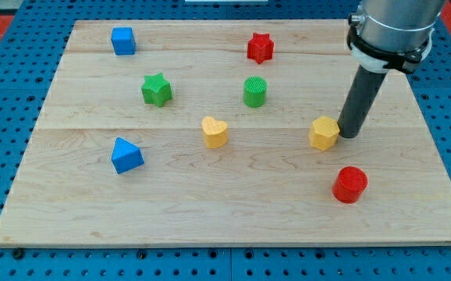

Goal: Push the red circle to the bottom of the green circle

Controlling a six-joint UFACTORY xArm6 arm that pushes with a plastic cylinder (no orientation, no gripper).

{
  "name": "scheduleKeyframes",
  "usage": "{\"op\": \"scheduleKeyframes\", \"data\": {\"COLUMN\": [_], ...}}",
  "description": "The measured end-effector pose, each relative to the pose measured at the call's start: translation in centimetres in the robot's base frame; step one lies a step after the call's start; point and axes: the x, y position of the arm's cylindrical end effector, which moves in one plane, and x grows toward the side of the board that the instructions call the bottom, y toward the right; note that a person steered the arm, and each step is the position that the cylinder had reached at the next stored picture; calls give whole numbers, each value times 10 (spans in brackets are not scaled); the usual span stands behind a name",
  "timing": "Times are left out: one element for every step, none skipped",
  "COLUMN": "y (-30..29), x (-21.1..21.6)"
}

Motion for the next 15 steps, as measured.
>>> {"op": "scheduleKeyframes", "data": {"y": [11, 35, 27, -13, -19, -7, 26, 73, 73, 43, -3, -55, -108, -95, -110], "x": [0, 16, 38, 38, 32, 26, 26, 52, 93, 108, 105, 102, 87, 81, 53]}}
